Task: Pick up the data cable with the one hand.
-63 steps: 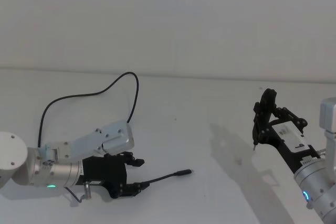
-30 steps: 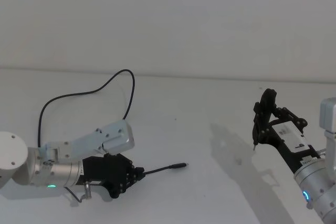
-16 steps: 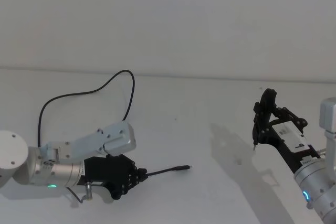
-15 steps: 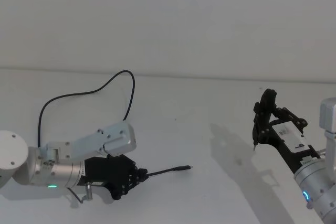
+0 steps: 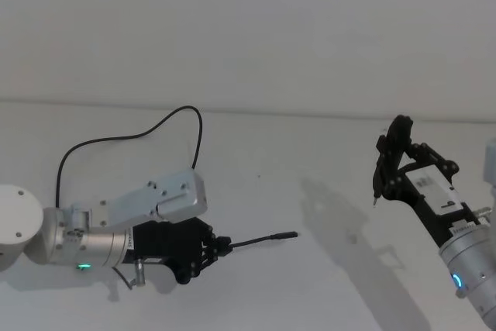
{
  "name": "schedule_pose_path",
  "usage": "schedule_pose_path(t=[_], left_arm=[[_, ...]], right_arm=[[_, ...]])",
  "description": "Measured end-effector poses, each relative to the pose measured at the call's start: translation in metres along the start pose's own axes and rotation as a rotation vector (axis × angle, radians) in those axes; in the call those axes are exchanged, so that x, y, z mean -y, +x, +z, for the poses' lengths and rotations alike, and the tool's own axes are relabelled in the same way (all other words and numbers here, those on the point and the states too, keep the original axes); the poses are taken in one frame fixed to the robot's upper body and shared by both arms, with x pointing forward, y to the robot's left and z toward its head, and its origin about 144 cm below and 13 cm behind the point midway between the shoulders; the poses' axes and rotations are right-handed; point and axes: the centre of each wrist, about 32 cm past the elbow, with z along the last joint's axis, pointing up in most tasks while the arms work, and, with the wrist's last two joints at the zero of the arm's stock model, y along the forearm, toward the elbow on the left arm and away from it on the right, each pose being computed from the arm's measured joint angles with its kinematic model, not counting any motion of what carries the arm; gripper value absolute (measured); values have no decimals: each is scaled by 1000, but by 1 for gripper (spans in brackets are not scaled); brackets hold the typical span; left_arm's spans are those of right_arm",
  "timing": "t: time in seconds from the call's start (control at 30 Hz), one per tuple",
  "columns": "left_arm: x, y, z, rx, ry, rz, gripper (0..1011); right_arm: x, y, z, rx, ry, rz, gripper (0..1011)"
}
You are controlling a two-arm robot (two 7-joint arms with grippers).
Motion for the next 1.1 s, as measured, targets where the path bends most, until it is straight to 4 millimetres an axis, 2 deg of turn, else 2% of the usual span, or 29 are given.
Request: schedule_pose_path(t=[0.57,1.1], left_arm=[[10,13,18,66,-46,41,44],[17,19,29,96,-60,55,44]], right_arm=[[5,-3,26,-54,114,68,268],[4,-6,31,-104,124,106,268]])
